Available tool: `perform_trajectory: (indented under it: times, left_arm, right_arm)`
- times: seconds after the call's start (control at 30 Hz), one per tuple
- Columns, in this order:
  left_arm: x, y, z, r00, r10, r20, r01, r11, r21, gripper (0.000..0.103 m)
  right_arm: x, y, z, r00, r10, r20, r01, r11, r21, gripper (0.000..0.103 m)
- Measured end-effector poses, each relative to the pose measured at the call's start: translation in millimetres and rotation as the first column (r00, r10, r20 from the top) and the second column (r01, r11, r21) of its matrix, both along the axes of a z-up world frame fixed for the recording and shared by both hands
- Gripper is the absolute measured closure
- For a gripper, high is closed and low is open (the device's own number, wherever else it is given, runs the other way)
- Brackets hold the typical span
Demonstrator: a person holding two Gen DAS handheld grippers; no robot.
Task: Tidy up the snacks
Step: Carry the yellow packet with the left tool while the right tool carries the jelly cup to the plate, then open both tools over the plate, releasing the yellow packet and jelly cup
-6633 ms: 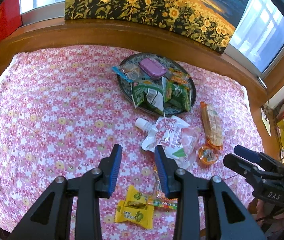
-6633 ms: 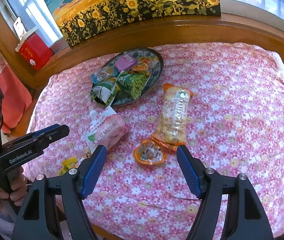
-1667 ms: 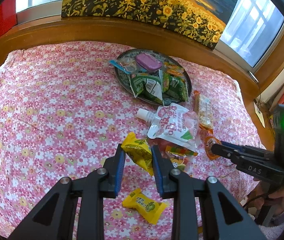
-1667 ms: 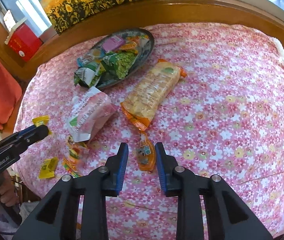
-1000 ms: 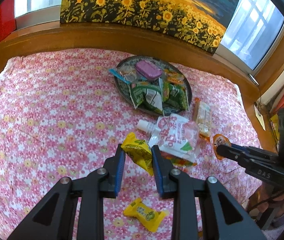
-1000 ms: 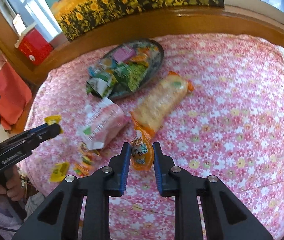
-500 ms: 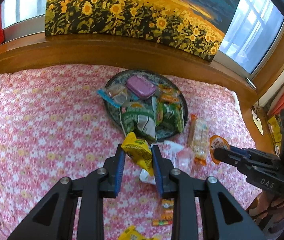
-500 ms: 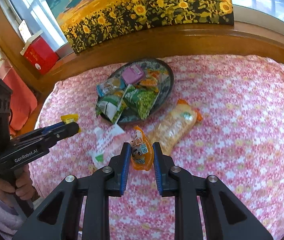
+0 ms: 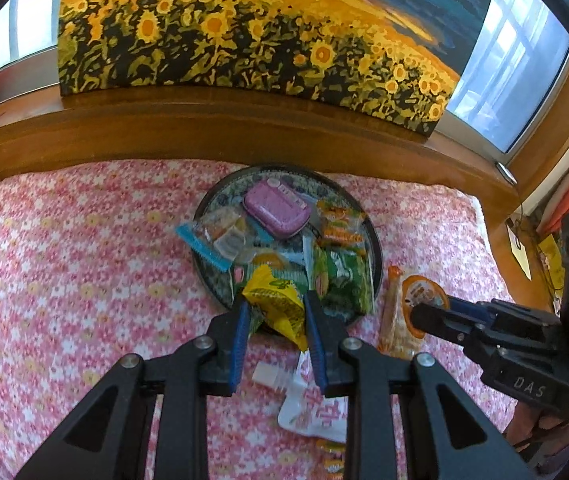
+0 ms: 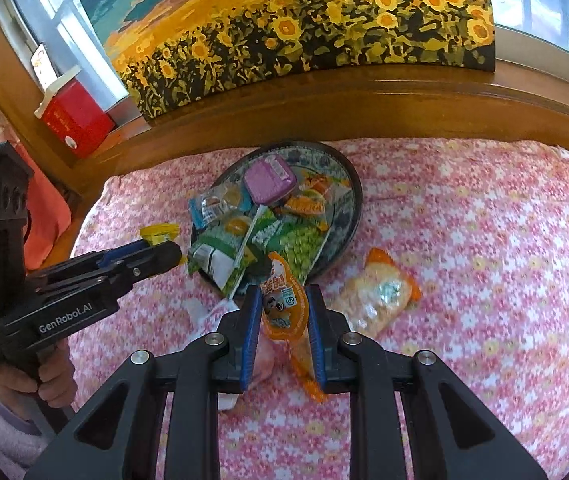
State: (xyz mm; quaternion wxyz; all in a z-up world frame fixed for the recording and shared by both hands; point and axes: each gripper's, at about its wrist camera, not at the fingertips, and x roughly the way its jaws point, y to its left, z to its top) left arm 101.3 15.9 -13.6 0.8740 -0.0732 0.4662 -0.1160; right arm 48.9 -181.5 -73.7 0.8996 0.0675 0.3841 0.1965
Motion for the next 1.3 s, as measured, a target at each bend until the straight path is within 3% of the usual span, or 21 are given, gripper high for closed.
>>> perform_trajectory:
  times: [0.7,1.3]
  left_arm:
    - [50.0,-12.5,-22.3,1.0,-0.026,-0.009,0.026,0.999,0.039,0.075]
    - [49.0,-7.6,-19.4,1.0,0.001,0.005,-0.001,0.999,0.035,0.072]
  right_arm:
    - [39.8,4.2,7.5,1.0,-0.008,-0.013,0.008,1.0,-0.002,0.08]
    - [72.2,20.2,3.8,1.0,-0.003,-0.005,0.003,1.0,0.012,0.08]
